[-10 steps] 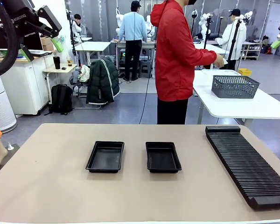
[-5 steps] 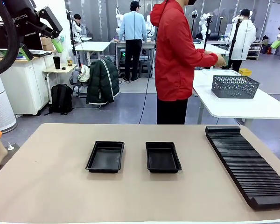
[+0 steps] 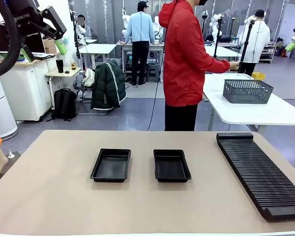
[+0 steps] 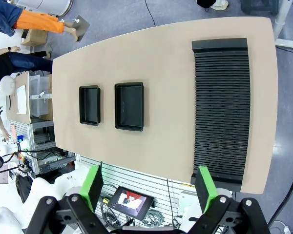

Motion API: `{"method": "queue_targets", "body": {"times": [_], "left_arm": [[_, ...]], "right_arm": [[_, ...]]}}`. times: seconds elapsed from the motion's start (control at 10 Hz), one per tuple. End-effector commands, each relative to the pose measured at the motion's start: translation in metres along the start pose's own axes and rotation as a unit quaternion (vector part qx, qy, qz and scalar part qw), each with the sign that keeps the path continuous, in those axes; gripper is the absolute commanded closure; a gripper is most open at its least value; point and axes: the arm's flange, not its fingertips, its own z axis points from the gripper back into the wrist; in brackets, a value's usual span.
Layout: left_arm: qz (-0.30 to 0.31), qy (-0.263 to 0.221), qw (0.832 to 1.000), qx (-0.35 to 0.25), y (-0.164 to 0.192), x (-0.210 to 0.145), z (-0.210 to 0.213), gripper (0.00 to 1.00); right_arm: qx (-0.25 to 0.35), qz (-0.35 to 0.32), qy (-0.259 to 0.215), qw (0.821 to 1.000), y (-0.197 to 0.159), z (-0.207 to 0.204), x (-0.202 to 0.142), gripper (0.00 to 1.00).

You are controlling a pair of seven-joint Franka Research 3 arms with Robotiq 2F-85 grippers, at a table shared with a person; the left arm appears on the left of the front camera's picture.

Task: Inspect and transfer BCBs to ESD trays.
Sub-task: Pick up the Blank PCB from the PCB Rack and place it in the left ESD tray.

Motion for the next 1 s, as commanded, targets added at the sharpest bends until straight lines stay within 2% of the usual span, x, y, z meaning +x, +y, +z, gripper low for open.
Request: {"method": "queue_targets", "body": {"times": [0.0, 0.5, 0.9], "left_arm": [[0.000, 0.001, 1.000, -0.001, 0.000, -0.001, -0.001, 0.00], [0.000, 0.000, 1.000, 0.000, 0.000, 0.000, 0.000, 0.00], [0.016, -0.033, 0.998, -0.050, 0.035, 0.007, -0.005, 0.00]], "right_arm": [[0.003, 0.000, 0.000, 1.000, 0.000, -0.001, -0.002, 0.00], [0.003, 0.000, 0.000, 1.000, 0.000, -0.001, -0.002, 0.00], [0.003, 0.000, 0.000, 1.000, 0.000, -0.001, -0.002, 0.00]]}}
